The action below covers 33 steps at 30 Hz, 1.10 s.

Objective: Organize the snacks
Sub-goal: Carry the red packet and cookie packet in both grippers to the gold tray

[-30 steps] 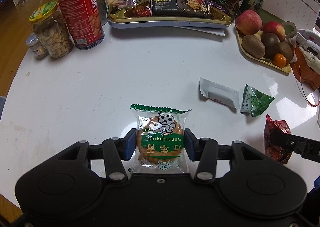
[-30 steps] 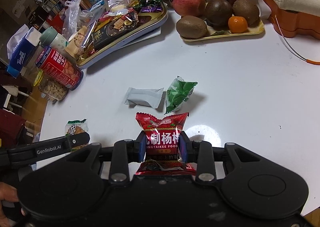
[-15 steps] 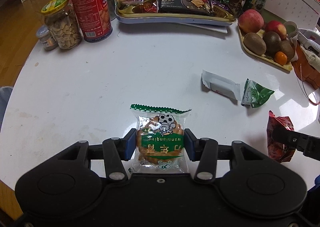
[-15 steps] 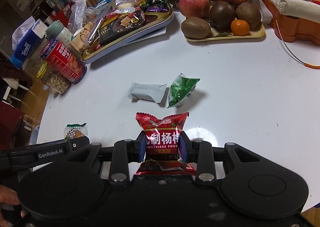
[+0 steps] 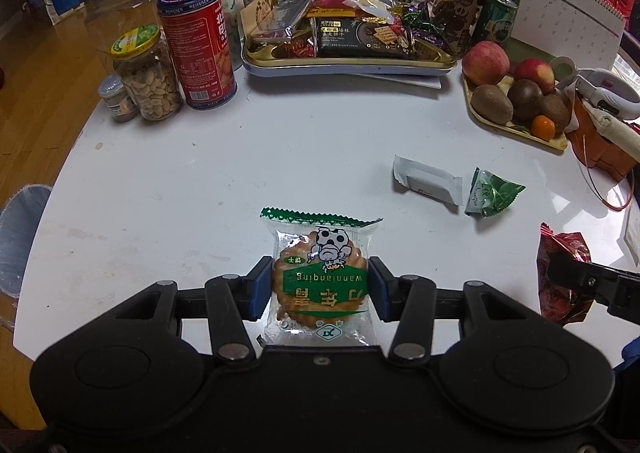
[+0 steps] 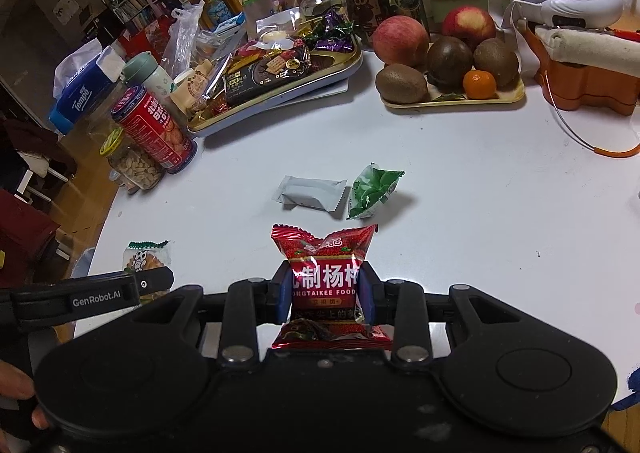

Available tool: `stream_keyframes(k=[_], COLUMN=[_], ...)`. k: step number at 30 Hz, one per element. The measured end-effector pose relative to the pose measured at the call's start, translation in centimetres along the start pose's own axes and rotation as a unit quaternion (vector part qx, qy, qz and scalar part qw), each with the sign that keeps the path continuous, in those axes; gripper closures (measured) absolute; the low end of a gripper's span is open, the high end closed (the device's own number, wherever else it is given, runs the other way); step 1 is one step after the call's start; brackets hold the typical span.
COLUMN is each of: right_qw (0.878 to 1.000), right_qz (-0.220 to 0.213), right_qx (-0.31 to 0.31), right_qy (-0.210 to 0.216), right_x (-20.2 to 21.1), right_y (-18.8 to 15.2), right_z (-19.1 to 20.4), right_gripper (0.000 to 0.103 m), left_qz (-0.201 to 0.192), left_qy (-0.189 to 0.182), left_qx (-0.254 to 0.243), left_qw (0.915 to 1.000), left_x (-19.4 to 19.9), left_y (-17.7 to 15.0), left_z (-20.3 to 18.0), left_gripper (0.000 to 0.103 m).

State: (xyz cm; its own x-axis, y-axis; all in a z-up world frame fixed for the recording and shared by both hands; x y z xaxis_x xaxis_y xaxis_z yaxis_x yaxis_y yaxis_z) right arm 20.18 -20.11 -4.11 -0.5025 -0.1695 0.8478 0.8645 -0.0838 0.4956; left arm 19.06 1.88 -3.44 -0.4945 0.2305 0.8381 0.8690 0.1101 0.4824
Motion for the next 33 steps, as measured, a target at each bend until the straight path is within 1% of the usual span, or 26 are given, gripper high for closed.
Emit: stream_keyframes(k=[3, 8, 15, 20, 23, 28, 33], right_qw=[1.0, 1.0, 0.999, 0.999, 0.999, 0.999, 0.999], right_qz=[0.0, -0.018, -0.02, -0.014, -0.008, 0.003, 0.015], right_qx=[-0.009, -0.011, 0.0, 0.012, 0.013, 0.008, 0.013], right_qy=[0.008, 0.018, 0.032, 0.034, 0.032, 0.032, 0.032], right_x=[1.0, 3.6, 6.5, 7.7, 8.1, 8.3, 8.4], right_y=[-0.7, -2.0, -5.0, -7.5, -8.9, -10.9, -12.3], right_z=[-0.2, 0.0, 0.4, 0.2, -0.1, -0.6, -0.7], right_gripper=[0.068, 0.068, 0.068, 0.068, 0.068, 0.068, 0.067], left_qz=[-0.008, -0.024, -0.032, -0.022, -0.009, 0.004, 0.021], left_qy=[-0.001, -0.002, -0.027, -0.051, -0.062, -0.071, -0.068], left_qx=[-0.004, -0.015, -0.021, -0.022, -0.027, -0.02, -0.025], left_qw=[1.0, 0.9996, 0.9989, 0.9982, 0.9977, 0.9973, 0.9971], left_x=[1.0, 2.8, 5.0, 5.6, 5.5, 5.2, 4.8], left_y=[-0.4, -1.3, -3.8, -6.6, -8.2, -10.2, -11.9], left_z=[-0.4, -0.9, -2.1, -3.2, -4.0, -4.6, -4.9], left_gripper=[0.048, 0.048, 0.048, 0.048, 0.048, 0.048, 0.048])
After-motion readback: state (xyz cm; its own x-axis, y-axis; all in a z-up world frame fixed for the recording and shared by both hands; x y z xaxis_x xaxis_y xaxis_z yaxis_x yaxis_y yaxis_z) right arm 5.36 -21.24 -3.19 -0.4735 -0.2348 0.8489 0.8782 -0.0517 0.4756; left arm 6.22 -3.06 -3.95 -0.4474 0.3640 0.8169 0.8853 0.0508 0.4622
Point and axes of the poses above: each gripper's, at about its wrist camera, not at the fingertips, and x roughly against the way its jaws point, z to its left, y to its top, the point moved 8 cm from there along -x, roughly the way its jaws point, and after that the axes turned 14 degrees about -y, right-handed, at the moved point
